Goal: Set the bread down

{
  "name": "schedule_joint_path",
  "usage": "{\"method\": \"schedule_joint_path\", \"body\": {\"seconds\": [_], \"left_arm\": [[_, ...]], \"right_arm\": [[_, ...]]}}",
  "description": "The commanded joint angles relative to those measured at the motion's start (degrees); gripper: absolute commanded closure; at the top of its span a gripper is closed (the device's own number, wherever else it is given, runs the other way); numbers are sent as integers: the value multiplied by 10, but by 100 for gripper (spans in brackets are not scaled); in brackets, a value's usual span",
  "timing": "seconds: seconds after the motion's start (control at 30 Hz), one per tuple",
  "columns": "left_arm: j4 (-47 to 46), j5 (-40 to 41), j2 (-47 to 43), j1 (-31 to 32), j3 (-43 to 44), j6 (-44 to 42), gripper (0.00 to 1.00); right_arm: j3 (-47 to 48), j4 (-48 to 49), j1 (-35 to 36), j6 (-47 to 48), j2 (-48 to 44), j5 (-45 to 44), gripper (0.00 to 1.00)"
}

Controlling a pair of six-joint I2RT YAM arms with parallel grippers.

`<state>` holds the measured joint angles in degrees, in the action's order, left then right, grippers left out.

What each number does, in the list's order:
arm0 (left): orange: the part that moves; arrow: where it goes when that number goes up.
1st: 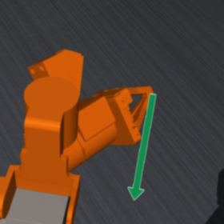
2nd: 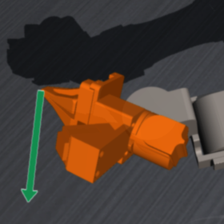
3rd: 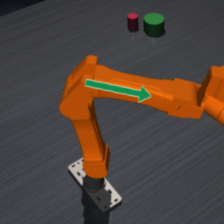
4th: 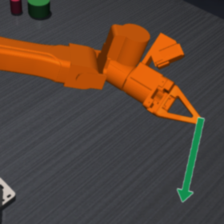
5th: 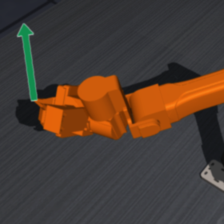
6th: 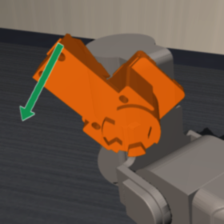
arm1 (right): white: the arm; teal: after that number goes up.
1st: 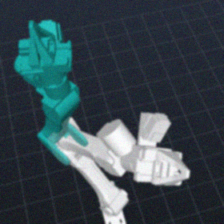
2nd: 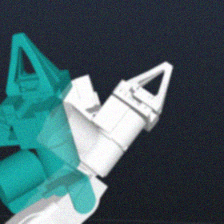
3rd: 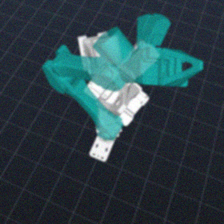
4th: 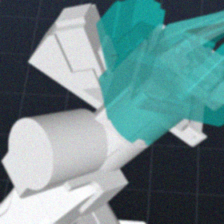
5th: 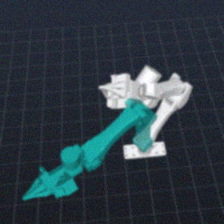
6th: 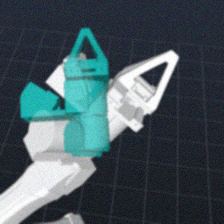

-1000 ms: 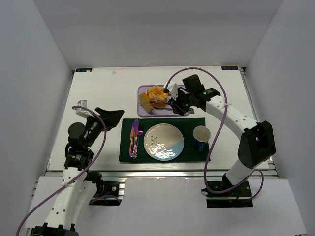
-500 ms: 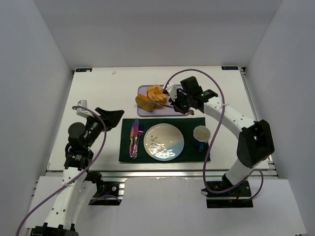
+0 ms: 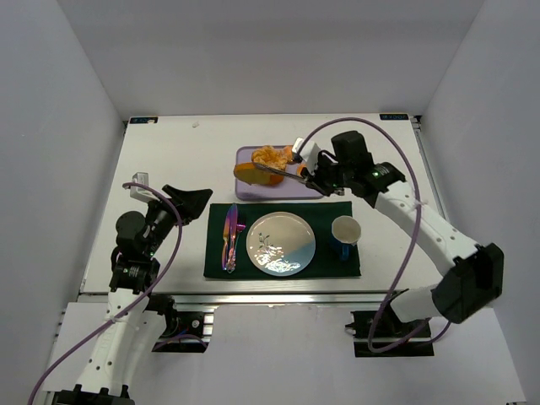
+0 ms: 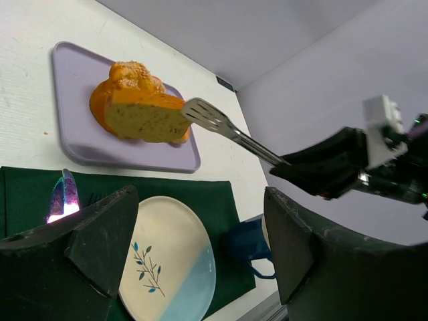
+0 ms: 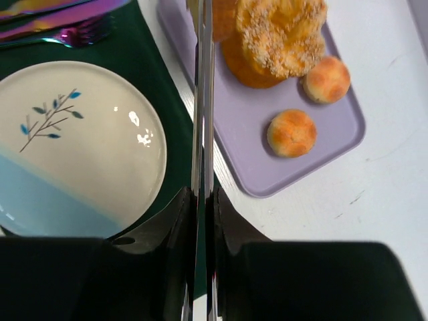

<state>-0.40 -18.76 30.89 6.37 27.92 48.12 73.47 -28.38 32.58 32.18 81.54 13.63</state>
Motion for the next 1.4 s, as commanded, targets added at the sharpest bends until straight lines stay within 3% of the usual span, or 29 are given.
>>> {"method": "schedule_joint_path", "body": {"seconds": [0.0, 0.37, 0.73, 1.0, 1.13, 1.17, 1.27, 1.37], "left_arm": [[1, 4, -5, 0, 6, 3, 15], [-2, 0, -2, 0, 4, 2, 15], [-3, -5, -1, 0, 0, 5, 15], [-7, -12, 4, 0, -1, 5, 15], [-10, -13, 12, 0, 3, 4, 15], [-11, -13, 13, 0, 3, 4, 15], [-11, -13, 14, 0, 4, 4, 15], [-10, -14, 12, 0, 2, 4, 15]], "right_arm": [[-17, -18, -4, 50, -52, 53, 100], [-64, -153, -6, 147, -167, 114, 100], [-90, -257, -6, 173, -234, 120, 100], [-135, -257, -6, 174, -254, 105, 99], [-150, -230, -6, 153, -248, 80, 85], [-155, -213, -6, 142, -248, 73, 76], [-163, -181, -6, 126, -252, 64, 62], [-168, -161, -6, 107, -253, 54, 61]]}}
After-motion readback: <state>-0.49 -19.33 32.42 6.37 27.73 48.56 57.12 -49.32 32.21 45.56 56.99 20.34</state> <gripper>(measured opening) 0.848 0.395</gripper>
